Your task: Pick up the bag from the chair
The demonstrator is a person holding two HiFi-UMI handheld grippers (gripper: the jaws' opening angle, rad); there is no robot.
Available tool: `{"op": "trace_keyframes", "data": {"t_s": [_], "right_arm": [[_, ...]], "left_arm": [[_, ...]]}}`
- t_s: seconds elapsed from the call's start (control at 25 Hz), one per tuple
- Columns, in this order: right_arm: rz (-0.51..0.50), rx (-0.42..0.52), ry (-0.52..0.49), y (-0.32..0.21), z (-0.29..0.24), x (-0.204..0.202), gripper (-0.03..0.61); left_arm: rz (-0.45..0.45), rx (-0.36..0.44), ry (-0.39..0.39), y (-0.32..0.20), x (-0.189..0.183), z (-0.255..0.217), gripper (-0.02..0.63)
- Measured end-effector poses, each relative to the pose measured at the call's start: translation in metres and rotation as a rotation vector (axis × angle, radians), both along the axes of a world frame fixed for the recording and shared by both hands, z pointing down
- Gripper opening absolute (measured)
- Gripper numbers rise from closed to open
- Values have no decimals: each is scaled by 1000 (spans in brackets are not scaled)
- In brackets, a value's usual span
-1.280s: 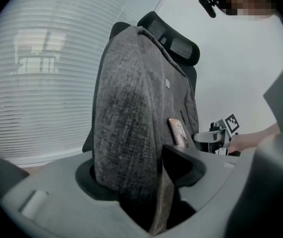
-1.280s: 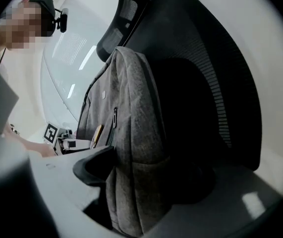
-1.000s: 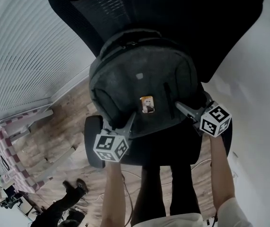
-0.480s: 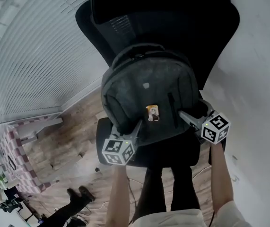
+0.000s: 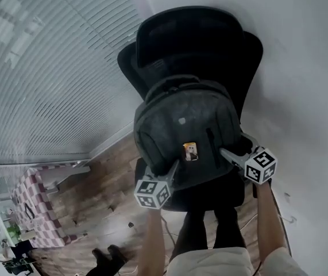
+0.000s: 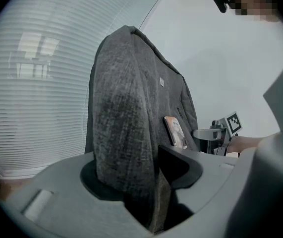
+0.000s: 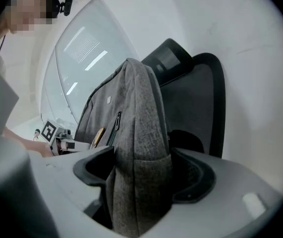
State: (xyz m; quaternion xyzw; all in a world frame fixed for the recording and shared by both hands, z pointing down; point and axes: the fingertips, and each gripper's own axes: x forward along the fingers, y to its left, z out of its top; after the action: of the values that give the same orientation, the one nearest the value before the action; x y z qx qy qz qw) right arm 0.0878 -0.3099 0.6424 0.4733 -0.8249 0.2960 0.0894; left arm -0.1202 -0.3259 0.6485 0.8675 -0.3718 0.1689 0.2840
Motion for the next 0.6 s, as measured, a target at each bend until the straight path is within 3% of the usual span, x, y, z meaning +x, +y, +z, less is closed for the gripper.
{"op": "trace_keyframes", "data": {"t_s": [0.4, 0.6], "right_arm": [[46, 81, 21, 29, -81, -9, 359], [47, 97, 20, 65, -110, -16, 359]], "left_arm": [[42, 83, 6, 20, -7, -80, 227], [55, 104, 2, 53, -14, -109, 227]]}}
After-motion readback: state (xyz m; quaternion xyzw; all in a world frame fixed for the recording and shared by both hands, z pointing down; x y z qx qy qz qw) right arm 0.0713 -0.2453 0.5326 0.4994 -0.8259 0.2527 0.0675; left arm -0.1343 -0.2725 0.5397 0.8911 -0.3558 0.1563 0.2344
